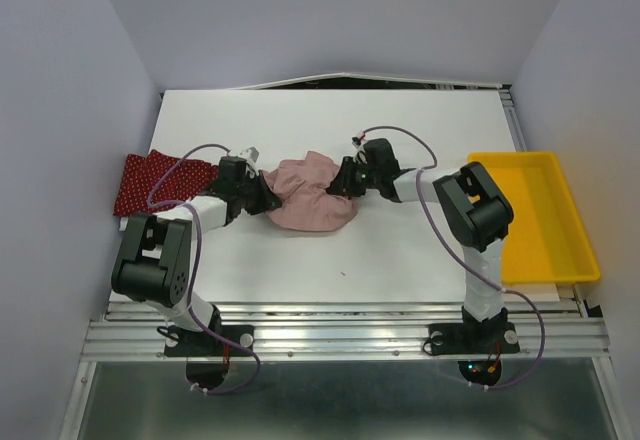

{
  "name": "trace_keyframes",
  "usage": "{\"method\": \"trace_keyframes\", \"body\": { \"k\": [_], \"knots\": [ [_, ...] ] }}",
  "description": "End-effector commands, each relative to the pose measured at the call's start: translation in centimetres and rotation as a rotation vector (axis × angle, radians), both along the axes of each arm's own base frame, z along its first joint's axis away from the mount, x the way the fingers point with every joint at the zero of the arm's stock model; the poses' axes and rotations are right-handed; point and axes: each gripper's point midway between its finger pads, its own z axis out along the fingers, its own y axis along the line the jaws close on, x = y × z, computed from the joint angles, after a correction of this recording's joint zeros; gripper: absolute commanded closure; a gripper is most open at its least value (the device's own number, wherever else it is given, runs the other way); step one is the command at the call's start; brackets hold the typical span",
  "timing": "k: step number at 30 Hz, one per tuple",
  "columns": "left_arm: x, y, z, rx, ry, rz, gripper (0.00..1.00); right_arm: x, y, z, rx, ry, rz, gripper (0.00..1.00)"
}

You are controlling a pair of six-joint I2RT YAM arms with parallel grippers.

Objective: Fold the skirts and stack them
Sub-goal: Neatly place the folded skirt to the corner

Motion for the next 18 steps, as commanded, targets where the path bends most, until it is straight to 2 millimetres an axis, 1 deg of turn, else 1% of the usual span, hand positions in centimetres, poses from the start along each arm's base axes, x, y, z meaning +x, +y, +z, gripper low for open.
{"method": "trace_keyframes", "body": {
  "k": [1, 2, 3, 4, 5, 6, 7, 8, 9, 10, 12, 13, 14, 15, 16, 17, 18],
  "knots": [
    [1.8, 0.3, 1.7, 0.038, -0.070, -0.019, 1.00, -3.9, 1.9, -2.7, 0.064, 0.145, 0.133, 0.77],
    [2.3, 0.5, 2.1, 0.064, -0.093, -0.031, 1.00, -3.5, 2.2, -2.0, 0.075, 0.124, 0.144, 0.94],
    [2.5, 0.6, 2.4, 0.084, -0.104, -0.041, 1.00, -3.2, 2.3, -1.5, 0.074, 0.106, 0.144, 0.99],
    [3.0, 0.8, 3.3, 0.106, -0.116, -0.056, 1.00, -2.9, 2.2, -1.3, 0.061, 0.091, 0.147, 0.99],
    [3.3, 0.8, 3.7, 0.129, -0.129, -0.087, 1.00, -2.4, 2.2, -0.7, 0.056, 0.067, 0.143, 0.99],
    [3.4, 0.6, 4.2, 0.147, -0.144, -0.130, 1.00, -1.9, 2.3, 0.1, 0.051, 0.038, 0.138, 0.99],
    [2.9, 1.1, 4.2, 0.197, -0.143, -0.185, 1.00, -1.6, 2.6, 1.3, 0.042, -0.002, 0.134, 0.99],
    [3.5, 1.1, 5.4, 0.217, -0.179, -0.201, 1.00, -1.2, 2.6, 2.0, 0.037, -0.033, 0.134, 0.99],
    [3.7, 1.4, 5.9, 0.241, -0.201, -0.209, 1.00, -1.1, 3.2, 3.3, 0.042, -0.068, 0.140, 0.99],
    [3.8, 1.8, 7.1, 0.275, -0.245, -0.224, 1.00, -1.2, 3.7, 3.6, 0.030, -0.078, 0.144, 0.99],
    [4.5, 2.9, 8.2, 0.342, -0.284, -0.199, 1.00, -0.9, 4.2, 4.1, 0.018, -0.089, 0.146, 0.99],
    [4.4, 3.3, 8.4, 0.364, -0.280, -0.199, 1.00, -0.9, 5.0, 4.7, 0.015, -0.094, 0.154, 0.99],
    [4.4, 3.8, 8.4, 0.408, -0.287, -0.221, 1.00, -0.6, 5.2, 4.4, -0.005, -0.098, 0.136, 0.99],
    [4.6, 4.2, 8.7, 0.433, -0.293, -0.216, 1.00, -0.7, 5.8, 4.5, -0.010, -0.105, 0.141, 0.99],
    [4.6, 4.6, 8.8, 0.456, -0.294, -0.215, 1.00, 0.1, 6.0, 5.1, -0.012, -0.121, 0.124, 0.99],
    [4.6, 5.1, 8.8, 0.484, -0.305, -0.220, 1.00, 0.3, 6.5, 4.8, -0.020, -0.119, 0.121, 0.99],
    [4.8, 5.4, 9.4, 0.494, -0.328, -0.215, 1.00, 0.7, 6.6, 4.9, -0.022, -0.125, 0.113, 0.99]
  ]
}}
